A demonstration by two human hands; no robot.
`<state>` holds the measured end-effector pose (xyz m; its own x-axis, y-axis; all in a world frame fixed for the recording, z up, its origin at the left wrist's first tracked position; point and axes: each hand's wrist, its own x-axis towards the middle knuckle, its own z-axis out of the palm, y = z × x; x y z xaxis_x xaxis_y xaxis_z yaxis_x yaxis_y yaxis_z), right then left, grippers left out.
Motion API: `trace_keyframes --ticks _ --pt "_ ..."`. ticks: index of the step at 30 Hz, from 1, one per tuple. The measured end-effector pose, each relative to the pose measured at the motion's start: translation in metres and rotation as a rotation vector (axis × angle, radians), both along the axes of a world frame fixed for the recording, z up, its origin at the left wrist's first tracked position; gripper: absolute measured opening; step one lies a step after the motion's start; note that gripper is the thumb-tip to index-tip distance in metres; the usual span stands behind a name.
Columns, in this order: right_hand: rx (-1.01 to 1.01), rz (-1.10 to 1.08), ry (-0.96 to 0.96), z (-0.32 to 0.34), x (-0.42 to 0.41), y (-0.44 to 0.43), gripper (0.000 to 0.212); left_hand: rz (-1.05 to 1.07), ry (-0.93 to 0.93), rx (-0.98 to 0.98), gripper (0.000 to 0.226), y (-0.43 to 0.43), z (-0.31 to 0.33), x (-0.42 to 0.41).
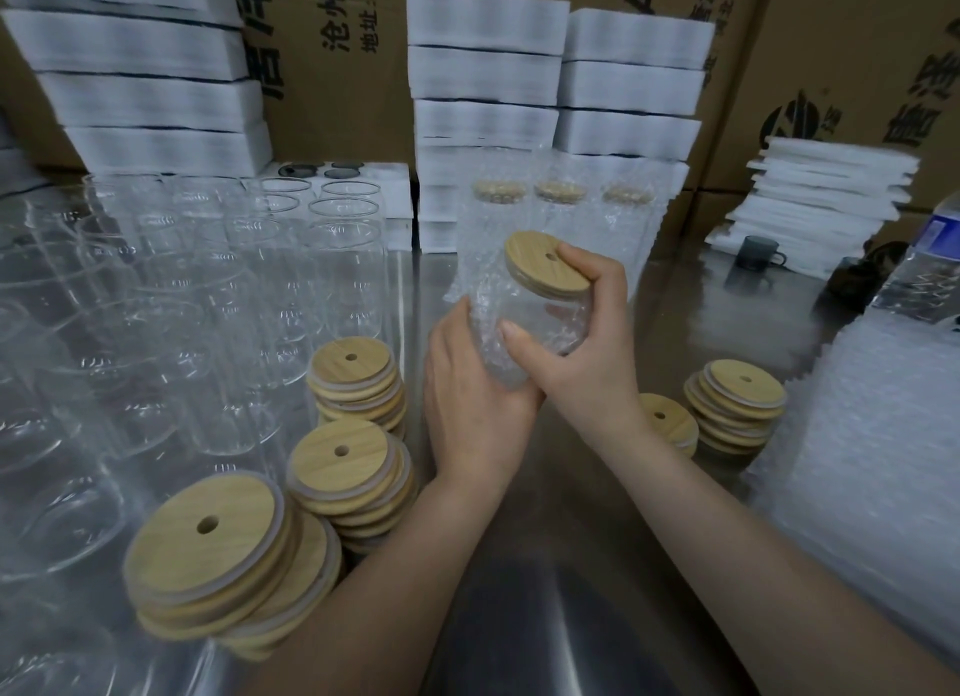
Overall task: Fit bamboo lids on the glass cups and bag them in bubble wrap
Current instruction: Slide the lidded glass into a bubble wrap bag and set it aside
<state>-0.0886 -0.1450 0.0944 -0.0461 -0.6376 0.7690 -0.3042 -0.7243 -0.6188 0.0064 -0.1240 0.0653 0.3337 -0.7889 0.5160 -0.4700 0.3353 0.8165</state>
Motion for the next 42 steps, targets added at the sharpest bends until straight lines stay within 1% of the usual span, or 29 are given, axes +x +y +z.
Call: trace_keyframes --ticks 5,11,15,20,21,22,25,26,27,28,30,31,35,36,39,42 --pt "-0.017 0.003 0.055 0.001 0.001 0.0 0.065 0.004 0.03 -0.041 0.066 0.001 0.003 -0.001" --pt "-0.045 0.028 0.094 0.003 -0.001 0.0 0.06 -0.02 0.076 -0.093 0.077 0.003 0.005 -0.004" --pt "-0.047 0.055 0.108 0.007 -0.002 0.0 0.056 -0.03 0.098 -0.13 0.078 0.002 0.007 -0.004" --pt "-0.085 0.039 0.144 0.01 -0.005 0.001 0.05 -0.089 0.21 -0.145 0.082 0.003 0.012 -0.003" --pt "-0.059 0.074 0.115 0.01 -0.005 0.001 0.049 -0.1 0.24 -0.146 0.082 0.004 0.013 -0.003" --pt "0.005 0.142 0.035 0.011 -0.005 0.002 0.048 -0.114 0.276 -0.149 0.083 0.004 0.014 -0.003" --pt "0.281 0.376 -0.399 0.017 -0.004 0.002 0.037 -0.163 0.388 -0.145 0.08 0.005 0.017 -0.003" --pt "0.354 0.43 -0.52 0.019 -0.007 0.001 0.033 -0.182 0.411 -0.141 0.078 0.006 0.018 -0.003" --pt "0.408 0.471 -0.588 0.02 -0.011 -0.001 0.032 -0.201 0.43 -0.139 0.074 0.006 0.019 -0.003" --pt "0.442 0.503 -0.613 0.021 -0.014 -0.003 0.037 -0.221 0.447 -0.141 0.071 0.006 0.019 -0.002" --pt "0.461 0.548 -0.578 0.021 -0.019 -0.005 0.048 -0.264 0.474 -0.143 0.063 0.007 0.021 -0.002" --pt "0.461 0.552 -0.553 0.021 -0.019 -0.005 0.047 -0.285 0.486 -0.142 0.061 0.008 0.022 -0.003" --pt "0.517 0.466 -0.59 0.025 -0.02 -0.004 0.033 -0.332 0.532 -0.149 0.051 0.01 0.03 -0.005" --pt "0.521 0.438 -0.581 0.026 -0.021 -0.004 0.027 -0.33 0.549 -0.155 0.051 0.01 0.033 -0.005" --pt "0.506 0.405 -0.547 0.029 -0.021 -0.001 0.017 -0.317 0.581 -0.169 0.064 0.009 0.042 -0.003" --pt "0.462 0.384 -0.564 0.03 -0.021 0.001 0.012 -0.327 0.56 -0.188 0.067 0.009 0.047 0.002"
